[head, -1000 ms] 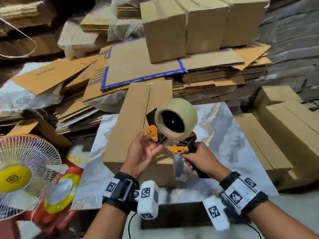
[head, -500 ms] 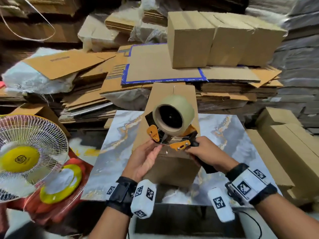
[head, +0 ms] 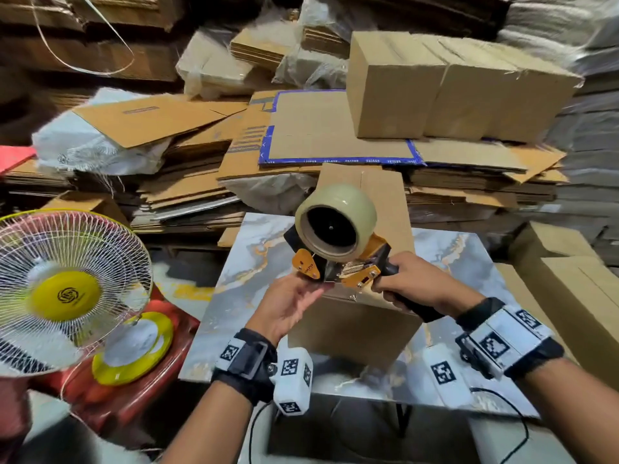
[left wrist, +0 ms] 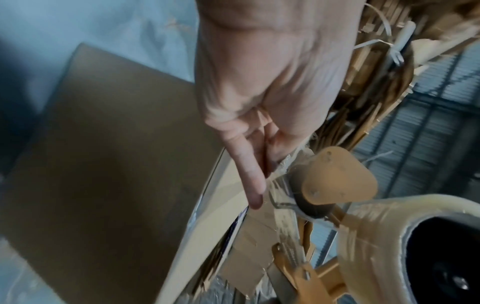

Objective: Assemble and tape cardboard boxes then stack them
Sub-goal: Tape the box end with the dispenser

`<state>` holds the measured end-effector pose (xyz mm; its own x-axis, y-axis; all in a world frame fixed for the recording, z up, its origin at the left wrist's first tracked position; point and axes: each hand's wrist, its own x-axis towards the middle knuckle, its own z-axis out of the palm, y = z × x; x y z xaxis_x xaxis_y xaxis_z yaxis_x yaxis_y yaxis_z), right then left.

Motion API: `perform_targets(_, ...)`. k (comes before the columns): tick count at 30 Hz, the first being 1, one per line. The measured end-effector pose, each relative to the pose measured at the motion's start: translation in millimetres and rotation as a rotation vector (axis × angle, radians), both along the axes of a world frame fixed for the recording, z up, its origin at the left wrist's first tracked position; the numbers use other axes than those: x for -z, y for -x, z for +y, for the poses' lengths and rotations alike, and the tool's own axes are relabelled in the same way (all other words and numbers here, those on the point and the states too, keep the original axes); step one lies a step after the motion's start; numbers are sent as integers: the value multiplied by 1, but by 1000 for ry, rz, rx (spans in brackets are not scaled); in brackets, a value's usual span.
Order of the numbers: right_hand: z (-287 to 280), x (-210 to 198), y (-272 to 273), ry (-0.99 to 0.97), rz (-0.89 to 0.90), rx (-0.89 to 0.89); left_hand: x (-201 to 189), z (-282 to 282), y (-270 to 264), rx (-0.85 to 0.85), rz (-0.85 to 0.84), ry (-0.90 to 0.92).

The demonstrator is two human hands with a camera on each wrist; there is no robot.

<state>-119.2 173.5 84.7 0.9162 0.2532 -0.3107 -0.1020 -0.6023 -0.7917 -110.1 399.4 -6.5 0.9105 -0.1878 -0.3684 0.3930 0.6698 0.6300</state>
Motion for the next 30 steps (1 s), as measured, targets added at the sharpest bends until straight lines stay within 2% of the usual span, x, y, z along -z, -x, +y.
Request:
perform_targets(4,4,1,-3,34,-4,-27,1,11,-5,39,-93,-229)
perform_targets(10,8,4,-5,59,-43,-83,-3,24,1,148,-182,-438)
perform_targets(18,14,2,-7,72,-82,-135,-7,42,4,231,-99,-559)
perform_targets(22,12,8,-10,81,-71,-166,-7,51,-1,235,-86,-693)
perform_targets(27,-8,13,-18,171,-75,-133,-1,84,-9,115,-109,-882)
perform_targets(30,-10,17,-19,246,-102,-122,2,91,-15,158,-171,-954)
